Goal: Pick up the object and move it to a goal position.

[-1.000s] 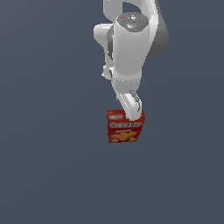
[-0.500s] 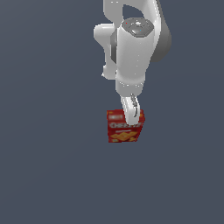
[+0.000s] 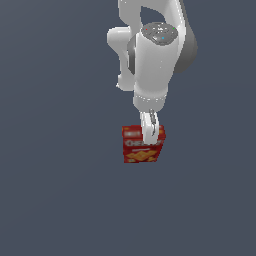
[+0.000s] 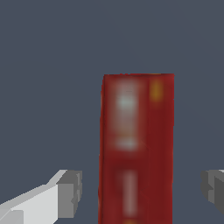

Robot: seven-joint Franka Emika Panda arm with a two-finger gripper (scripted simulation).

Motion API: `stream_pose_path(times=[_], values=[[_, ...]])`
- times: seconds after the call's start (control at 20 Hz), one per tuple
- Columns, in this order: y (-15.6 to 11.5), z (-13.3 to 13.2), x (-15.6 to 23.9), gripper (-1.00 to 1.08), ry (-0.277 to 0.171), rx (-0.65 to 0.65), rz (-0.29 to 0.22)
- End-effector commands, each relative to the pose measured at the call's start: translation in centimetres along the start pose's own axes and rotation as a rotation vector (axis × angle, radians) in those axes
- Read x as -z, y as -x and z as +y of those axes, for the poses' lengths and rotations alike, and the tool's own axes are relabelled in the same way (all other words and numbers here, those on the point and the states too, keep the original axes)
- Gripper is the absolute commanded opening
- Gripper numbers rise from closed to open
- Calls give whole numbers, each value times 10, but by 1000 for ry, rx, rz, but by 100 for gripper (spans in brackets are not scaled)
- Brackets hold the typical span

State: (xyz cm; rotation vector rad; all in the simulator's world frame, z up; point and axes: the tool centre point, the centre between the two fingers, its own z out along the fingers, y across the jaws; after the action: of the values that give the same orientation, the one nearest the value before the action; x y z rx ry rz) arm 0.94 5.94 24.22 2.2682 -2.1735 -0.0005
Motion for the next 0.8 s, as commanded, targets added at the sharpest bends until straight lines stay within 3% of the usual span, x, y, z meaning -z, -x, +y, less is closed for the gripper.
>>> stream_pose_path(times=[0.0, 0.75], values=[[0, 0, 0, 100, 0, 0, 0], [0, 1, -48, 100, 0, -4, 0]])
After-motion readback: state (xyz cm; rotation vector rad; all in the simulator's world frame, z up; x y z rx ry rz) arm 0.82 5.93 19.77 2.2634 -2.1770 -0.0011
